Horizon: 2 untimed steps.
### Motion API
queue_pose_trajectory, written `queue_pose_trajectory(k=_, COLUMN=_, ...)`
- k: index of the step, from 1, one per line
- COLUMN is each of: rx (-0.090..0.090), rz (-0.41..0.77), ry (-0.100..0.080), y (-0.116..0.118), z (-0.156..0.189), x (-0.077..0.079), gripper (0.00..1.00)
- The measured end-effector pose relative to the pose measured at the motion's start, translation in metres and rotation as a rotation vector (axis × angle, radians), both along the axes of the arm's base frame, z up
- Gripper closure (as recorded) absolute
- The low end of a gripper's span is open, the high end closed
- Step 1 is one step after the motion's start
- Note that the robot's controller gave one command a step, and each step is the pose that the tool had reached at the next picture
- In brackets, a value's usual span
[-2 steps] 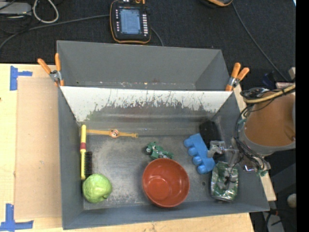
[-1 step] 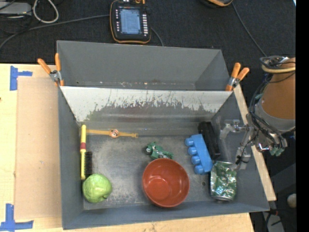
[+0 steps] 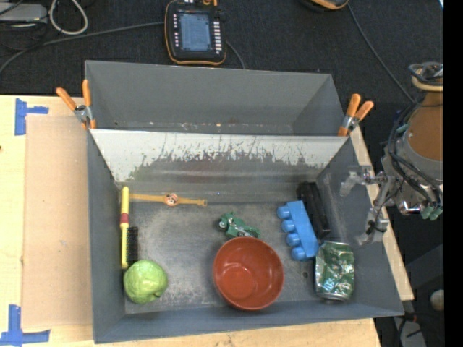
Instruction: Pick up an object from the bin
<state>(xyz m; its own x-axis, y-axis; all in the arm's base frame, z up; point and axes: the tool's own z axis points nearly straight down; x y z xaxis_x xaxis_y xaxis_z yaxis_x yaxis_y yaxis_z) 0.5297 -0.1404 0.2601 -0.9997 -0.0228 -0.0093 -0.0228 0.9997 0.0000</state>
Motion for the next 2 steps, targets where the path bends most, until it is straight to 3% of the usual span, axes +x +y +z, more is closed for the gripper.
queue_pose_trajectory(k=1, rx=0.002, rz=0.040, ry=0.002, y=-0.015, z=0.085, x=-0.014, gripper=0.00)
queue_pose_trajectory(k=2, rx=0.005, rz=0.054, ry=0.005, y=0.032, z=0.122, x=0.003, gripper=0.00)
